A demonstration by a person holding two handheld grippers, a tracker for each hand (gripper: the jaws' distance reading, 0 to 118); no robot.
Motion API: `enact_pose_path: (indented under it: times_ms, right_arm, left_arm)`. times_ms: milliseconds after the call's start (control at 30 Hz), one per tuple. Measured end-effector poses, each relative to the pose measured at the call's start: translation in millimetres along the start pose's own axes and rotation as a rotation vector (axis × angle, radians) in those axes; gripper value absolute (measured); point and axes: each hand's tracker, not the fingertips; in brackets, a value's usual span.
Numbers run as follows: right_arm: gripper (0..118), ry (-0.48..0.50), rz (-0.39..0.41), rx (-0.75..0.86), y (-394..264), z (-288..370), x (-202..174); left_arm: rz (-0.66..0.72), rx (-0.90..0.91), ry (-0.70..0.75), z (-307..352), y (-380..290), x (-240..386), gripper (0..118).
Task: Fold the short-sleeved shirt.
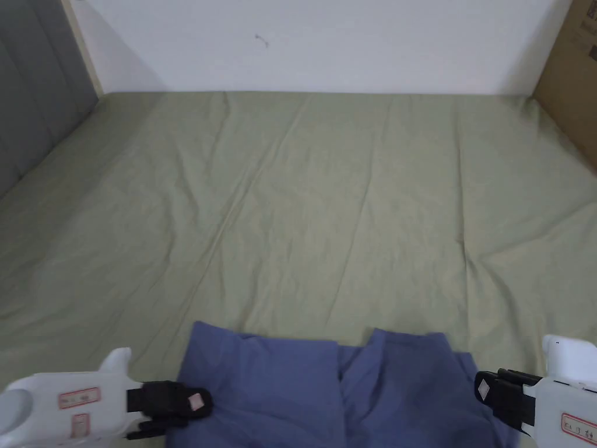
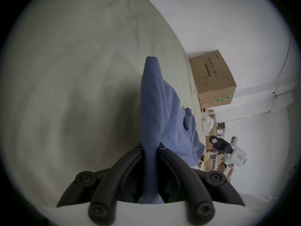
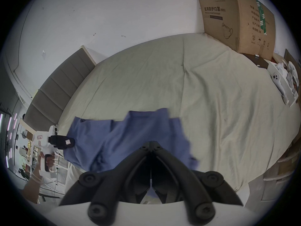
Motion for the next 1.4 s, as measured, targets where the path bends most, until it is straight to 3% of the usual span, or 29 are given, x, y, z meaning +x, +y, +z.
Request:
enact_pose_path:
  times_ms: [200, 367, 467, 600, 733, 800, 833, 867, 900, 933, 967, 1167, 1200, 1233, 1300, 1333, 1400]
  right_arm:
    - [0, 0.004, -0.011, -0.007, -6, -1, 4]
    - [0, -0.008, -0.026, -0.008, -11, 4, 10]
    - [0, -0.014, -0.034, -0.003, -10, 9, 14]
    - [0, -0.025, -0.069, 0.017, -9, 16, 26]
    - [0, -0.04, -0.11, 0.039, -12, 27, 41]
    - [0, -0.052, -0.125, 0.038, -16, 31, 50]
    - [0, -0.059, -0.132, 0.036, -18, 34, 54]
    - [0, -0.065, -0.139, 0.037, -21, 36, 58]
    - [0, -0.074, -0.153, 0.035, -24, 37, 62]
    - [0, -0.078, -0.168, 0.031, -27, 38, 68]
    - [0, -0.081, -0.179, 0.025, -29, 39, 72]
    - [0, -0.104, -0.192, 0.019, -36, 44, 84]
    - [0, -0.1, -0.194, 0.018, -36, 43, 84]
    - [0, -0.096, -0.197, 0.019, -37, 41, 84]
    - [0, -0.083, -0.208, 0.02, -38, 36, 82]
    - [0, -0.075, -0.212, 0.018, -38, 33, 81]
    - [0, -0.064, -0.211, 0.013, -39, 29, 78]
  left_arm:
    - [-0.003, 0.063, 0.13, 51, 9, 7, 7]
    - [-0.032, 0.118, 0.132, 48, 5, 65, 7]
    - [-0.152, 0.119, 0.048, 37, 1, 122, 7]
    - [-0.356, 0.051, 0.022, -3, -5, 208, 7]
    - [-0.454, -0.066, 0.012, -76, -21, 260, 7]
    - [-0.492, -0.173, 0.084, -122, -35, 271, 9]
    - [-0.49, -0.228, 0.085, -144, -44, 273, 15]
    - [-0.495, -0.271, 0.075, -164, -50, 269, 30]
    - [-0.472, -0.32, 0.045, -181, -57, 263, 59]
    - [-0.434, -0.377, 0.036, -197, -62, 258, 102]
    - [-0.415, -0.422, 0.074, -207, -66, 254, 115]
    - [-0.377, -0.263, 0.125, -164, -49, 242, 107]
    - [-0.376, -0.205, 0.127, -151, -45, 239, 99]
    - [-0.372, -0.15, 0.143, -140, -42, 234, 76]
    - [-0.361, -0.093, 0.187, -130, -40, 225, 11]
    - [-0.342, -0.067, 0.202, -129, -38, 218, 0]
    - [-0.346, -0.109, 0.222, -137, -41, 215, 0]
